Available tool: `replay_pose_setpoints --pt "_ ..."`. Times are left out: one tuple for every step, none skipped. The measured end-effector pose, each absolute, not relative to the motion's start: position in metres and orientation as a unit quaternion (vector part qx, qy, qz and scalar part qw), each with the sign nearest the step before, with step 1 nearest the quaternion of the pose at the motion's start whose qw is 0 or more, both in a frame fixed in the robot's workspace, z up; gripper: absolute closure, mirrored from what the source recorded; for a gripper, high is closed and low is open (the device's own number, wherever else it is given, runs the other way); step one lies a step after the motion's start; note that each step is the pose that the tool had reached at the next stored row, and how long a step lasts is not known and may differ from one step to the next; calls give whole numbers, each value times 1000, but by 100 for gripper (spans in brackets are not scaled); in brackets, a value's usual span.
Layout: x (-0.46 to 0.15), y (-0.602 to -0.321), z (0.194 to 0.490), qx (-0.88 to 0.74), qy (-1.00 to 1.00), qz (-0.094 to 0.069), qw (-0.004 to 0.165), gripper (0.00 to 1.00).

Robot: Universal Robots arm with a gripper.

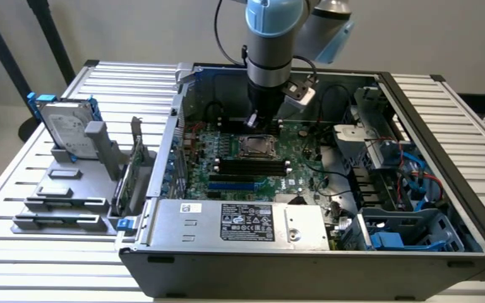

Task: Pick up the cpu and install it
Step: 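Install the first cpu locking lever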

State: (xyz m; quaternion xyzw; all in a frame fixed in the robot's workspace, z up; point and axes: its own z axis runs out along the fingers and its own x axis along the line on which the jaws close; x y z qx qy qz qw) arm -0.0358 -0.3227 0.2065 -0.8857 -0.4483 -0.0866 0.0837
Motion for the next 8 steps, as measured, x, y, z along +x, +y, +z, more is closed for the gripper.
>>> replay_pose_setpoints --pt "-36 -324 208 -886 -448 -86 84 89" --pt "-36 -326 209 -886 -448 -86 84 89" --pt "-37 -328 210 -886 -448 -86 84 89" --pt "-38 -330 211 -886 -448 -86 84 89" --pt "-39 -332 211 -886 -448 -86 84 89" --pt "-40 -335 212 -886 -448 -86 84 89" --pt "-42 -337 212 -886 -448 -86 84 89" --pt "-43 -339 213 -886 -448 -86 84 89"
